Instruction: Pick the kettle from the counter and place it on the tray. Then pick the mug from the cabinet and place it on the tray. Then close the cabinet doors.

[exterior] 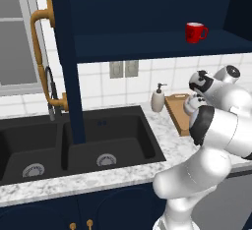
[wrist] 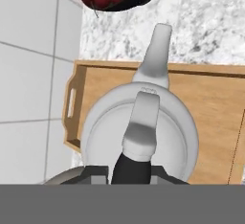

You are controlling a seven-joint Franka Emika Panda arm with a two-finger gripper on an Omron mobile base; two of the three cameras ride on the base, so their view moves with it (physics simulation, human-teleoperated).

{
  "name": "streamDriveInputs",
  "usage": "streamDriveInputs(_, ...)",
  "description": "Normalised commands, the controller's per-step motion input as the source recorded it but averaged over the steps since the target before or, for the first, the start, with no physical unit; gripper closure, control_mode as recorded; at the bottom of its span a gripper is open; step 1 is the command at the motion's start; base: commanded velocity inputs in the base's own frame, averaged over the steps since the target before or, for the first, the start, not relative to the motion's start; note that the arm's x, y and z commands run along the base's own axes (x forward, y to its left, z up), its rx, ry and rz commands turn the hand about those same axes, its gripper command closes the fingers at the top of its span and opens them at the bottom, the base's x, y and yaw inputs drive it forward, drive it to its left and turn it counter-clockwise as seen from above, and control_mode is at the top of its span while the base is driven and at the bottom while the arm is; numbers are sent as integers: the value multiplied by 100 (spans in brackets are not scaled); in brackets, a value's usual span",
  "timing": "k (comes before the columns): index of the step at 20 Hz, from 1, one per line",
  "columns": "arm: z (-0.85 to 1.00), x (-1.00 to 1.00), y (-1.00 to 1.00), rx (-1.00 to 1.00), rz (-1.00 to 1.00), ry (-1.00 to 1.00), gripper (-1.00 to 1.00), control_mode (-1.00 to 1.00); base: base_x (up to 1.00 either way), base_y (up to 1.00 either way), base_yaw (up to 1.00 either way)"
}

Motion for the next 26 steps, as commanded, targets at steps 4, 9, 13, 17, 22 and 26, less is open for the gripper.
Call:
streamDriveInputs(4,-8,38,0,3,6,0,100,-100,0,0,0)
streamDriveInputs(9,-12,27,-6,2,3,-1,100,-100,0,0,0)
streamDriveInputs(13,-24,31,-6,0,0,0,100,-100,0,0,0)
streamDriveInputs(17,-28,33,-4,0,0,0,100,-100,0,0,0)
streamDriveInputs(22,-25,20,-5,2,0,0,100,-100,0,0,0)
streamDriveInputs(26,-16,13,-7,5,1,0,100,-100,0,0,0)
